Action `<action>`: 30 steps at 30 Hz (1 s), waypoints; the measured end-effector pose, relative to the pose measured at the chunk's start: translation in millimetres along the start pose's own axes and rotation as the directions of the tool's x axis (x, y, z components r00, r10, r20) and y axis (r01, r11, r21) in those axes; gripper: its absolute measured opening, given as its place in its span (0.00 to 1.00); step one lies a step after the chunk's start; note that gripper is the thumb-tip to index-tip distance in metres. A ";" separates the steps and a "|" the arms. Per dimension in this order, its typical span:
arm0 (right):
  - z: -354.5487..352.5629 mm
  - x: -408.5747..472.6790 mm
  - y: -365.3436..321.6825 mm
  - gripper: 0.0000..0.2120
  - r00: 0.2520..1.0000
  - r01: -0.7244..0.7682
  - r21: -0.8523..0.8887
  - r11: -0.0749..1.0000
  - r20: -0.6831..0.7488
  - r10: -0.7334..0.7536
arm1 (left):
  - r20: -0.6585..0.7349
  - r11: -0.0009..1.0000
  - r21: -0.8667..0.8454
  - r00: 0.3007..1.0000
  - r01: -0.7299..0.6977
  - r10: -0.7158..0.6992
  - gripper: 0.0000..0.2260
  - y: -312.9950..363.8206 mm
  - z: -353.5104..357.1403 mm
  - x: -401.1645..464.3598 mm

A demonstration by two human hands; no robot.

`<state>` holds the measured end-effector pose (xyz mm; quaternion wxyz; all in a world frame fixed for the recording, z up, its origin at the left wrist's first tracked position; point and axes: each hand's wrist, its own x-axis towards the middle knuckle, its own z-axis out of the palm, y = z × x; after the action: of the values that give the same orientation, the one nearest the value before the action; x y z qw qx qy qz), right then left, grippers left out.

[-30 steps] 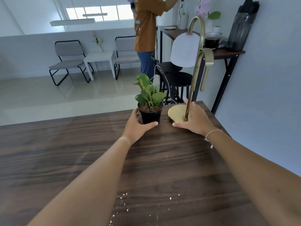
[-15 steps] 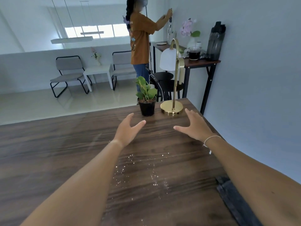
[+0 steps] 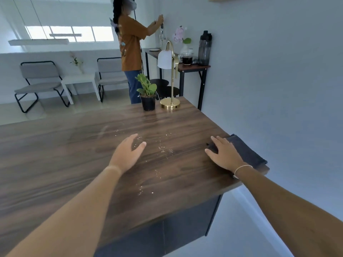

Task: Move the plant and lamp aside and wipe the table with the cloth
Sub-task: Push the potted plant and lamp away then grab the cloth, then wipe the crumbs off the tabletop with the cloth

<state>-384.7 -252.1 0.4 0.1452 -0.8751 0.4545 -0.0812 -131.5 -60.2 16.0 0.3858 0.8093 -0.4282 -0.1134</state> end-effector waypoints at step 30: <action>20.4 32.1 29.5 0.26 0.975 -0.218 -0.033 0.975 -0.047 0.217 | -0.171 0.943 0.220 0.962 0.250 -0.215 0.22 -59.1 -19.1 -73.3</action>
<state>-383.5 -290.7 -28.3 0.1267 -0.8207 0.5520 -0.0749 -130.4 27.0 -24.5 0.2994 0.9008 -0.3110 -0.0467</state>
